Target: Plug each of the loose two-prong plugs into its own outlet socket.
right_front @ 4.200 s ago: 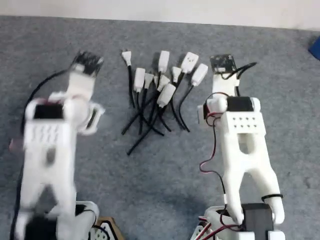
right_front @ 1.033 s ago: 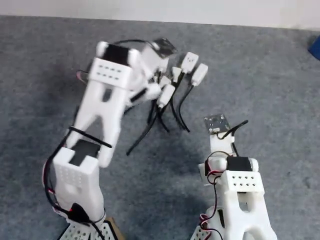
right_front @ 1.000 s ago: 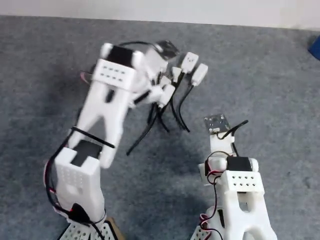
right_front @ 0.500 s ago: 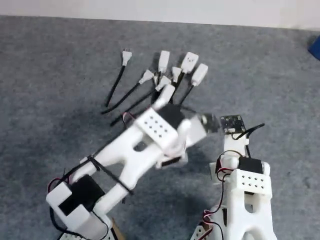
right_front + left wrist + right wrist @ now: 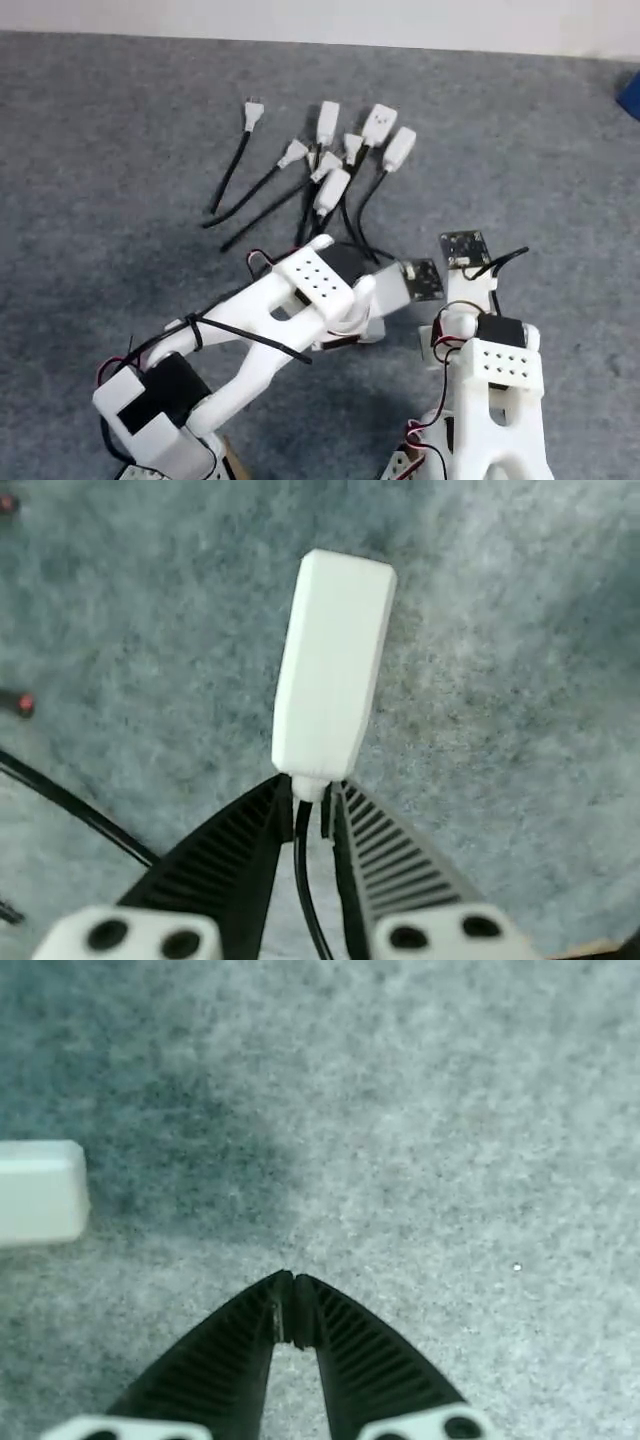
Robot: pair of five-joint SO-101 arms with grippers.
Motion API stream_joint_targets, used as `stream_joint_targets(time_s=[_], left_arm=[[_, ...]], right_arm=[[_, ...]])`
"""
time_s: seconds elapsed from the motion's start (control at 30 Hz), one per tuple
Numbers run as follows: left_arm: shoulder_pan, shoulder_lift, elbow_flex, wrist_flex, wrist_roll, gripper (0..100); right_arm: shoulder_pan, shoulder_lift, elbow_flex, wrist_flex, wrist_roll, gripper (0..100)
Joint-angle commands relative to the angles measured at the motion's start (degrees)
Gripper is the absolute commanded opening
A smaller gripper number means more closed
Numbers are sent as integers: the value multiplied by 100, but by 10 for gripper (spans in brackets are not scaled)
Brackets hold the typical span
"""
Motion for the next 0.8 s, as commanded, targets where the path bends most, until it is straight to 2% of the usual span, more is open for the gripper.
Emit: stream_joint_targets(time_s=[0.0,0.13,0.23,0.33,0.67,0.77], left_arm=[[180,-259,4,457,-668,9],[391,-295,13,1495,-1292,104],[295,-295,13,1644,-1301,180],[66,-303,-4,1618,-1327,214],[-716,-268,-136,1002,-1292,214],[-681,-259,-13,642,-905,214]], right_arm=[[48,-154,-22,-40,62,10],[40,-154,-31,-40,62,10],[40,-154,-31,-40,53,10],[40,-154,-31,-40,53,10],[40,-154,-31,-31,53,10],[40,-154,-22,-31,53,10]])
